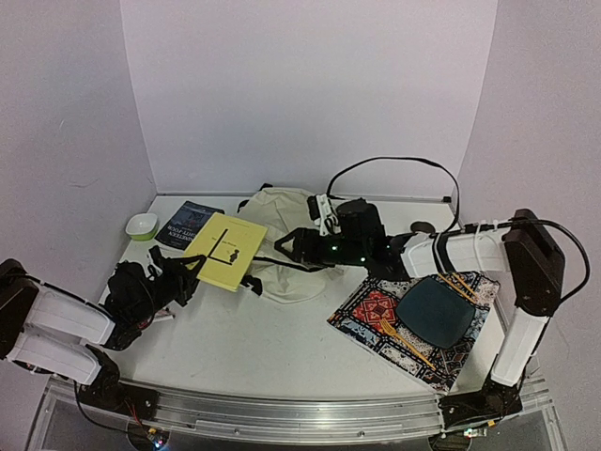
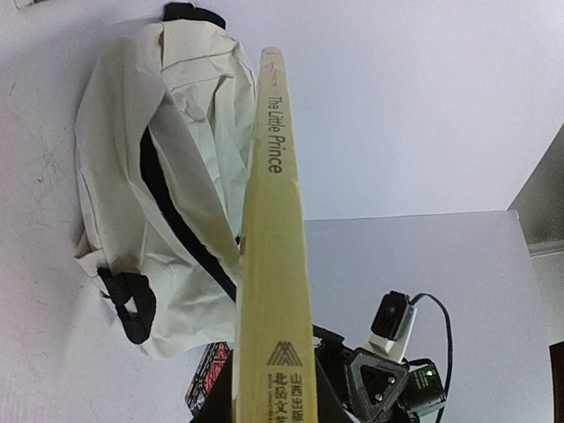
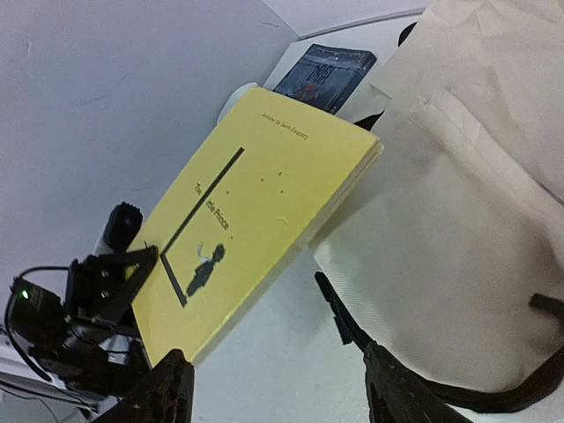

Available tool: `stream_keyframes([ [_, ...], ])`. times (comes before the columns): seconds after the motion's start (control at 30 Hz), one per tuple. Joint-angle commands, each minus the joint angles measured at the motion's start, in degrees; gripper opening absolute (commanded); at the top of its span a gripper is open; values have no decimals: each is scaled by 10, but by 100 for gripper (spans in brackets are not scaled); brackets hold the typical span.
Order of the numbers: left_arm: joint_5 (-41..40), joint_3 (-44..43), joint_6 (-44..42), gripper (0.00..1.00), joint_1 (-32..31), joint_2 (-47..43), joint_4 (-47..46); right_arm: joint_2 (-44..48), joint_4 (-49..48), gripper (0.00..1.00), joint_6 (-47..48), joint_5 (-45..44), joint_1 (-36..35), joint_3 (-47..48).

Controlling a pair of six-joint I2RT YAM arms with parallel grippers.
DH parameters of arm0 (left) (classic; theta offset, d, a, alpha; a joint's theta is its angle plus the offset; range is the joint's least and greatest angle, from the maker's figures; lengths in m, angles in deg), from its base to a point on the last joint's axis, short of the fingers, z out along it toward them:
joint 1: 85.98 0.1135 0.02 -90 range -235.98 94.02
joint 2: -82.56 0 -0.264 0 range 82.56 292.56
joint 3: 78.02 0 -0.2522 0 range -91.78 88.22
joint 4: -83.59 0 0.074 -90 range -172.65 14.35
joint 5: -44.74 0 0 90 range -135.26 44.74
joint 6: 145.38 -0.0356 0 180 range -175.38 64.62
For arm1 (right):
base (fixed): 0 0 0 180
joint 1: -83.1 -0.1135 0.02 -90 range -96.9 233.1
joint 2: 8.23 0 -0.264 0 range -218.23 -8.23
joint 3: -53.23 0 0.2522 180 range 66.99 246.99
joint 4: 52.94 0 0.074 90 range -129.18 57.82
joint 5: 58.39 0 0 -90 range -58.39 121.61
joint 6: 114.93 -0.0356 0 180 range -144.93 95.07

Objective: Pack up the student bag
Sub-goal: Pick up the largest pocket of the bag from the student bag.

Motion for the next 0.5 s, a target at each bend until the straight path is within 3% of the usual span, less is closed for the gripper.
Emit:
stream_keyframes([
  [0.0, 70, -3, 2, 0, 58, -55, -47, 36, 153, 69, 197, -29, -3, 57],
  [0.27, 205, 2, -1, 0, 189, -102, 32, -2, 318, 69, 401, -166, -39, 162],
  [0.47, 255, 10, -2, 0, 219, -106, 38, -84, 402, 69, 489, -196, -57, 263],
])
